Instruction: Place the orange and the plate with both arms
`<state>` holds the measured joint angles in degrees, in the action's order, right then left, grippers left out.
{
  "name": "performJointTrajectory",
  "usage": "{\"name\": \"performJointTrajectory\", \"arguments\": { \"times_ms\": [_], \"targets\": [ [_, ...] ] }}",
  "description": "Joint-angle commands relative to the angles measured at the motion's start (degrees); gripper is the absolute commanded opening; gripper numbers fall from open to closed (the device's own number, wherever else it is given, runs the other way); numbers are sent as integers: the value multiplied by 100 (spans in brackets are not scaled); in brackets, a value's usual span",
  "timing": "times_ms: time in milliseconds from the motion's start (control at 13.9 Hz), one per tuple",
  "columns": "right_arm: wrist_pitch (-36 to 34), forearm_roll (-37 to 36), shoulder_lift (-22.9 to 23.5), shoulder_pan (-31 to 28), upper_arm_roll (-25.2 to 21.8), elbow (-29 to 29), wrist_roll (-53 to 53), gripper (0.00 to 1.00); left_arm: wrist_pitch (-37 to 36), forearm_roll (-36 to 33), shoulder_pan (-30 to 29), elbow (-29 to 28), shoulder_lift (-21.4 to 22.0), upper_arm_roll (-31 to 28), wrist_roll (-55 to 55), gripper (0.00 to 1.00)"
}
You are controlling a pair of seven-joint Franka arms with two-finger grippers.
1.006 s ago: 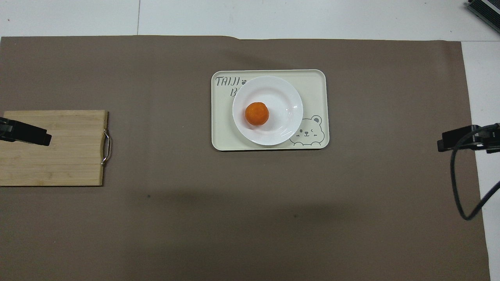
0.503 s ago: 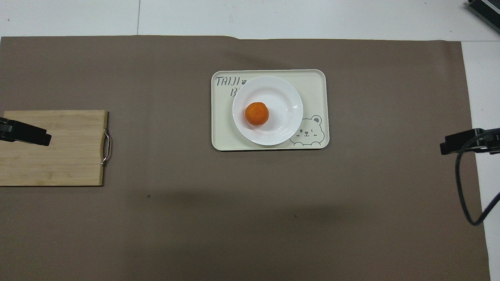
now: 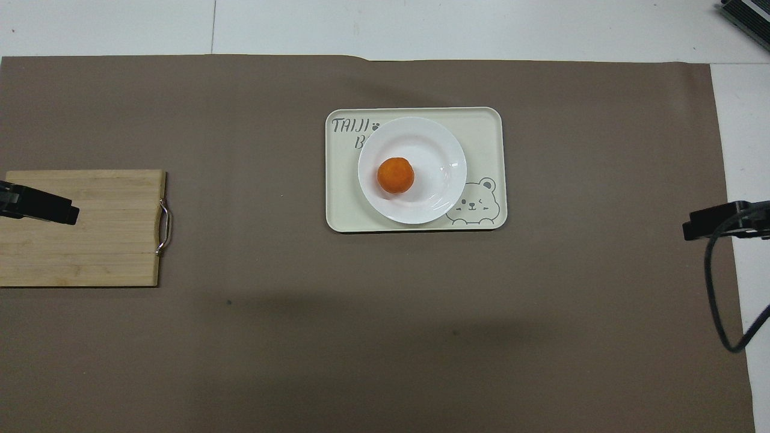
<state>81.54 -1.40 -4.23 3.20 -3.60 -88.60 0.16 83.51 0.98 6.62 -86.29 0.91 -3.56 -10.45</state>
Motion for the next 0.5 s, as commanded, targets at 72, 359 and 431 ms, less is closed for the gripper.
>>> {"name": "performJointTrajectory", "arguments": {
  "times_ms": [72, 359, 431],
  "targets": [
    [20, -150, -114, -12, 34, -104, -122, 100, -45, 17, -38, -81, 103, 22, 34, 100],
    [11, -54, -114, -65, 34, -96, -122, 100, -45, 17, -38, -81, 103, 22, 43, 100],
    [-6, -36, -114, -56, 17, -96, -130, 100, -36, 17, -38, -89, 103, 13, 43, 100]
  ]
}}
